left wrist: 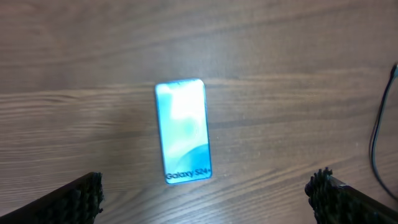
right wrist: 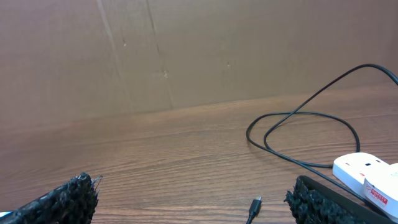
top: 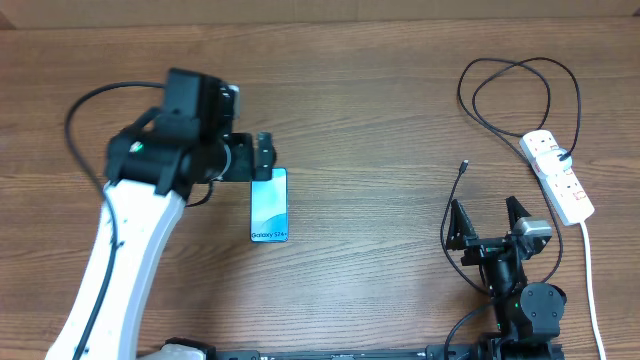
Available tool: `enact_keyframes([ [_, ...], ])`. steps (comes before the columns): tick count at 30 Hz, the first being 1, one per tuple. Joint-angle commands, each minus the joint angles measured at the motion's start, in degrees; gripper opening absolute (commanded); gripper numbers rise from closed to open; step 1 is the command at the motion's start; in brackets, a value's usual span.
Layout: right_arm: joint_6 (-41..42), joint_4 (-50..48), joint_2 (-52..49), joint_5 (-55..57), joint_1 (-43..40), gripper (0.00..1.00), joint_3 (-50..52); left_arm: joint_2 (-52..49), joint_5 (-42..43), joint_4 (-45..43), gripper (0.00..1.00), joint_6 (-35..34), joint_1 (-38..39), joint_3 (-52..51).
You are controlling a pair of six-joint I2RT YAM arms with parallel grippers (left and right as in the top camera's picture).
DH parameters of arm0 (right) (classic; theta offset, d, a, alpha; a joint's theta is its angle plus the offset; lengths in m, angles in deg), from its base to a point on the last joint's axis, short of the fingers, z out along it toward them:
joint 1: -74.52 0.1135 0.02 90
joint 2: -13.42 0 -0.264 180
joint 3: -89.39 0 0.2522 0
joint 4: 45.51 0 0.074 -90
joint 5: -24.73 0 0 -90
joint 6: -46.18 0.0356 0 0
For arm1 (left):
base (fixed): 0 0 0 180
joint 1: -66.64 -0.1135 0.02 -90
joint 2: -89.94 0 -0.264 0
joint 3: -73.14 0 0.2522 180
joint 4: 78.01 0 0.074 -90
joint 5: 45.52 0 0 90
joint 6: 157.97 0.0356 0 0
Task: Plug charger to phone and switch on socket
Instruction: 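Move the left gripper forward over the smartphone and lower onto it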
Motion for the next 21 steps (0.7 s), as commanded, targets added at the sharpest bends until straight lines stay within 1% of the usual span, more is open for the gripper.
enact_keyframes([
  [1,0.4,-0.2,0.6,0.6,-0.2,1.00,0.6,-4.0,3.9,0.3,1.00,-1.4,0.6,1.5],
  [3,0.4,-0.2,0.6,0.6,-0.2,1.00,0.6,-6.6,4.9,0.6,1.00,-1.4,0.6,1.5],
  [8,0.4,-0.2,0.6,0.6,-0.2,1.00,0.6,-13.0,4.3,2.2,1.00,-1.5,0.6,1.5],
  [11,0.4,-0.2,0.6,0.6,-0.2,1.00,0.6,-16.7,4.2,2.3,1.00,-3.4,0.6,1.5],
  [15,0.4,-0.2,0.6,0.6,-0.2,1.00,0.6,-22.1,1.3,2.8,1.00,-5.9,0.6,1.5],
  [21,0.4,-0.2,0.6,0.6,-0.2,1.00,0.6,-29.0,-3.2,4.3,1.00,-6.0,1.6,1.5],
])
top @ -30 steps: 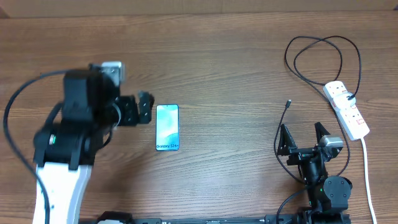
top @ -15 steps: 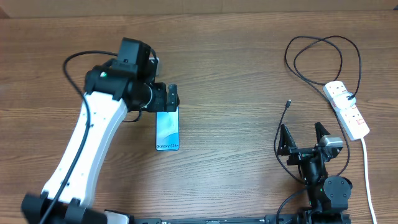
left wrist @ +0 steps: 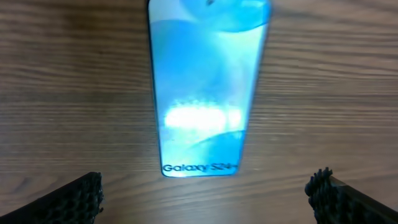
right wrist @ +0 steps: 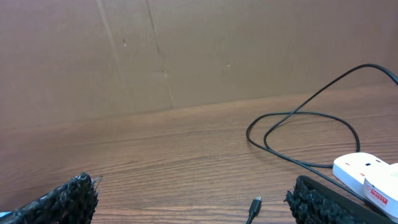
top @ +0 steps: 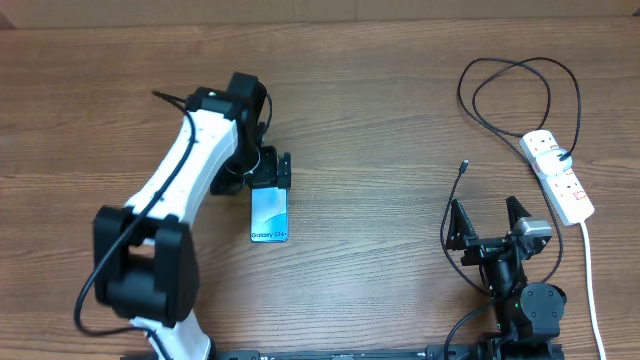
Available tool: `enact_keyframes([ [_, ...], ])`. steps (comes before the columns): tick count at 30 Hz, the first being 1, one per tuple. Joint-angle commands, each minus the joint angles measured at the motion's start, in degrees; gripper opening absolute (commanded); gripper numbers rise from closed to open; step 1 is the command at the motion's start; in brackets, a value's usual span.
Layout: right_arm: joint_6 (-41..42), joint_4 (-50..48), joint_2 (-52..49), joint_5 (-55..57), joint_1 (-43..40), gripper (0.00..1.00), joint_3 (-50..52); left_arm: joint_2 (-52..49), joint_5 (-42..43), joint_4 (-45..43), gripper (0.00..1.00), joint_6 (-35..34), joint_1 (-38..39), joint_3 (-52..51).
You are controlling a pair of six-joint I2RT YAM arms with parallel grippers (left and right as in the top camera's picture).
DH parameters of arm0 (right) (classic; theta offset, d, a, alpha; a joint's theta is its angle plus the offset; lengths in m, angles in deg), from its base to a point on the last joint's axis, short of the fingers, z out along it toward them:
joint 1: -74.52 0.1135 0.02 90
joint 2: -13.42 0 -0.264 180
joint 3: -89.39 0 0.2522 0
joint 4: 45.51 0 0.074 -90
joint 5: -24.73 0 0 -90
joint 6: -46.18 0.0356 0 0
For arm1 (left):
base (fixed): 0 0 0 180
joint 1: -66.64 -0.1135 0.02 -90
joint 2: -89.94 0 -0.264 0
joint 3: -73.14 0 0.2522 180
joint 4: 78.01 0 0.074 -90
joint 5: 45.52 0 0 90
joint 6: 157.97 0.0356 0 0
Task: Plug charger to phone and switch on socket
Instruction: 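Move the left gripper forward over the smartphone and lower onto it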
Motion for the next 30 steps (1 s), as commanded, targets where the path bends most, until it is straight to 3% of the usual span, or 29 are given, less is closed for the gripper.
enact_keyframes([
  [1,0.4,-0.2,0.6,0.6,-0.2,1.00,0.6,-3.5,-4.1,0.5,1.00,-1.4,1.3,1.3],
  [14,0.4,-0.2,0.6,0.6,-0.2,1.00,0.6,-11.1,-6.1,-0.3,1.00,-3.4,3.0,1.2],
  [30,0.4,-0.2,0.6,0.6,-0.2,1.00,0.6,-11.6,-6.5,-5.6,1.00,-4.4,5.9,-1.2],
])
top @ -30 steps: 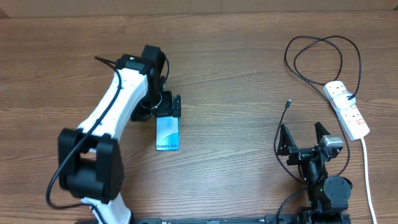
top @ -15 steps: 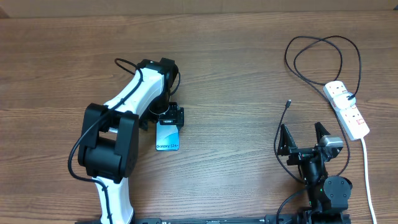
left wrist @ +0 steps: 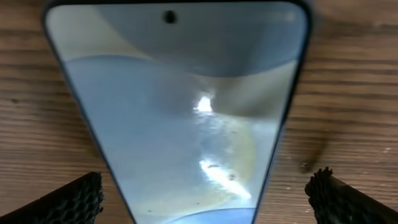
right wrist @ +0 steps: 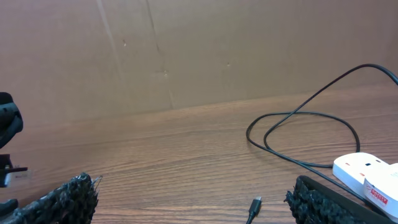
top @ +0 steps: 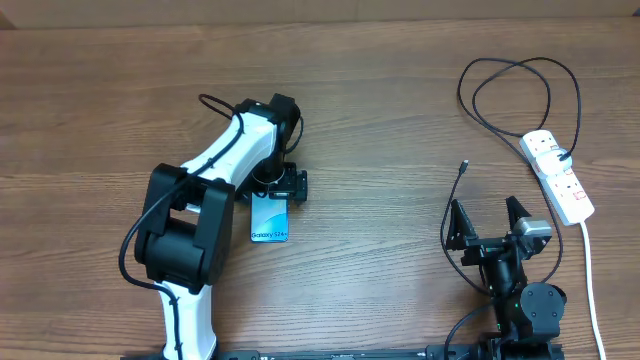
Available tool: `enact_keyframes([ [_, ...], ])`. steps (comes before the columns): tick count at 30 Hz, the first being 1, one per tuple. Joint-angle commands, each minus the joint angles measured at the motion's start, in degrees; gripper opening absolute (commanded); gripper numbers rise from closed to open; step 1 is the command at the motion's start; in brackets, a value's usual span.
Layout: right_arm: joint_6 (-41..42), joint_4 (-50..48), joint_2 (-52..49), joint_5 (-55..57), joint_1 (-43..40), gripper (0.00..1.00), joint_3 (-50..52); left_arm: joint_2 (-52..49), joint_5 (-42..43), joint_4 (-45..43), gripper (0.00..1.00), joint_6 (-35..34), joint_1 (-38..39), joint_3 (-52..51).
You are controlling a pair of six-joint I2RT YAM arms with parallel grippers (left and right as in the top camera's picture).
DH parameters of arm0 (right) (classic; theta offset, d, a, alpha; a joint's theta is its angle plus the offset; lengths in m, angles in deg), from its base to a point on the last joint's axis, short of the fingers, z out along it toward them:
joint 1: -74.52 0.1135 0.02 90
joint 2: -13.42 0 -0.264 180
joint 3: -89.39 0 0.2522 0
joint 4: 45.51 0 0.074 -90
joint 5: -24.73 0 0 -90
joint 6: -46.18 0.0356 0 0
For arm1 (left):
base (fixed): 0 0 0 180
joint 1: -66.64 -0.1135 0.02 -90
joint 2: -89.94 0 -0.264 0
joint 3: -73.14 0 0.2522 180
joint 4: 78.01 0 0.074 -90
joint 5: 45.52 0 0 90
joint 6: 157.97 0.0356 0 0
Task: Plug charger to phone and switch on socket
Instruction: 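Move the left gripper forward over the smartphone and lower onto it, then close the left gripper on the smartphone's bottom edge and tilt it up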
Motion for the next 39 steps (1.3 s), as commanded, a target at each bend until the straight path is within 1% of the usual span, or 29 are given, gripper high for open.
enact_keyframes([
  [1,0.4,-0.2,0.6,0.6,-0.2,1.00,0.6,-0.8,-1.4,-0.5,1.00,-1.6,0.3,-1.6],
  [4,0.4,-0.2,0.6,0.6,-0.2,1.00,0.6,-0.8,-1.6,-2.5,1.00,-1.6,0.3,-4.3],
  [10,0.4,-0.2,0.6,0.6,-0.2,1.00,0.6,-0.8,-1.0,-9.4,1.00,-1.6,0.4,-10.8],
  [13,0.4,-0.2,0.6,0.6,-0.2,1.00,0.6,-0.8,-1.2,-10.8,0.99,-1.6,0.4,-12.9],
  [16,0.4,-0.2,0.6,0.6,-0.2,1.00,0.6,-0.8,-2.2,-11.0,1.00,-1.1,0.4,-13.2],
  [22,0.4,-0.2,0.6,0.6,-0.2,1.00,0.6,-0.8,-7.4,-11.3,1.00,1.2,0.4,-13.2],
  [24,0.4,-0.2,0.6,0.6,-0.2,1.00,0.6,-0.8,-7.6,-11.7,1.00,3.1,0.4,-13.2],
  [31,0.4,-0.2,0.6,0.6,-0.2,1.00,0.6,-0.8,-7.6,-14.0,1.00,6.4,0.4,-13.2],
  [39,0.4,-0.2,0.6,0.6,-0.2,1.00,0.6,-0.8,-7.6,-14.4,1.00,6.4,0.1,-13.5],
])
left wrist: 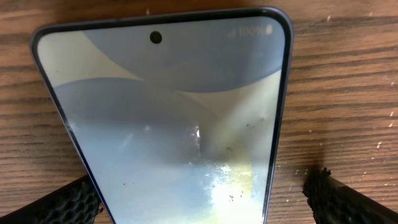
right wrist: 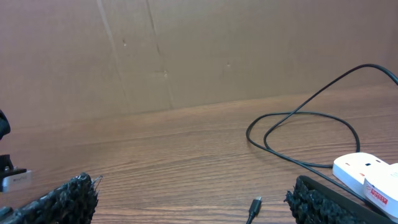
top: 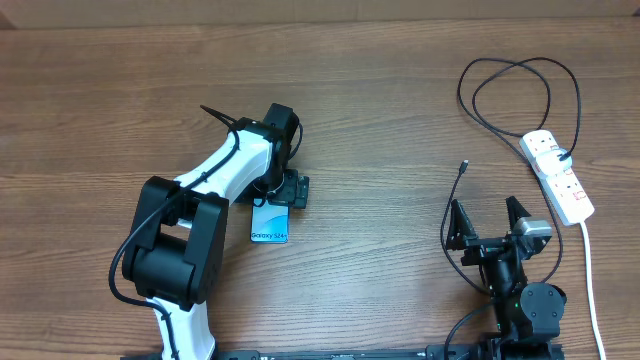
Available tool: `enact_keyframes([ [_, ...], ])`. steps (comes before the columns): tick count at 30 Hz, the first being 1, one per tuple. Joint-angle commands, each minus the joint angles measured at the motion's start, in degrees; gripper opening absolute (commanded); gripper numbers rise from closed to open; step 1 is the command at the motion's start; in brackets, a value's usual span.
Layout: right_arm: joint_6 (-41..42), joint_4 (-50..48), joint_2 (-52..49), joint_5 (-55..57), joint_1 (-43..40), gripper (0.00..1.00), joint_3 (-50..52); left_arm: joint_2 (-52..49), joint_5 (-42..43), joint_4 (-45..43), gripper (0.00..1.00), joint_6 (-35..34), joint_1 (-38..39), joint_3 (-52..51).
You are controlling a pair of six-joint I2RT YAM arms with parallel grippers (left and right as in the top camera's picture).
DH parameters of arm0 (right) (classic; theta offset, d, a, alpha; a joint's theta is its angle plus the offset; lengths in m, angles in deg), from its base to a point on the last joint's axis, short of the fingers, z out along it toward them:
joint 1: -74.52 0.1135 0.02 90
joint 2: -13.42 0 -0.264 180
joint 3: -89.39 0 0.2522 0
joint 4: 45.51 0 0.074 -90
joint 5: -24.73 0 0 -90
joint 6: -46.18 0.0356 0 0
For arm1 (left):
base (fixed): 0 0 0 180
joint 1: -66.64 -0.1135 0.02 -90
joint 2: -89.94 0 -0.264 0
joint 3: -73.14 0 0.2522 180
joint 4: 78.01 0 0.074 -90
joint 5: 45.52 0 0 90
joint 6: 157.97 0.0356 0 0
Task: Plug charger to phone and switch on socket
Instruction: 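Close the left gripper on the smartphone's bottom edge and tilt it up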
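A blue-screened phone [top: 269, 225] lies flat on the wooden table [top: 380, 110], its screen filling the left wrist view [left wrist: 168, 124]. My left gripper [top: 282, 190] is low over the phone's far end, open, with its fingers [left wrist: 79, 200] on either side of the phone. The black charger plug [top: 465, 165] lies loose on the table, and in the right wrist view the plug [right wrist: 255, 204] sits ahead between the fingers. My right gripper [top: 490, 222] rests open at the near right, holding nothing.
A white power strip [top: 557, 176] lies at the right edge, with its corner showing in the right wrist view [right wrist: 367, 174]. The black cable [top: 515, 70] loops from it across the far right. A brown cardboard wall [right wrist: 186, 50] stands behind the table.
The left gripper shifted slightly over the phone, so the phone's top edge and camera hole sit a little lower in its view. The right arm, plug and strip have not moved.
The left gripper was open, high above and left of the phone's far end. It was then closer over the phone, then low with the phone between its fingers, where it remains. The right gripper stayed open and still throughout.
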Motion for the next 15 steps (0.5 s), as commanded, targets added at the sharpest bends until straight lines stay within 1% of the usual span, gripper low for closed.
enact_keyframes([
  [1,0.4,-0.2,0.6,0.6,-0.2,1.00,0.6,-5.7,-7.3,-2.0,1.00,0.2,-0.3,-4.1],
  [9,0.4,-0.2,0.6,0.6,-0.2,1.00,0.6,-5.7,-3.4,-5.2,1.00,-0.1,-1.1,-8.2],
  [13,0.4,-0.2,0.6,0.6,-0.2,1.00,0.6,-5.7,-3.4,-5.4,1.00,-0.5,-1.1,-9.0],
  [15,0.4,-0.2,0.6,0.6,-0.2,1.00,0.6,-5.7,-3.4,-5.4,0.98,-0.5,-1.1,-9.0],
])
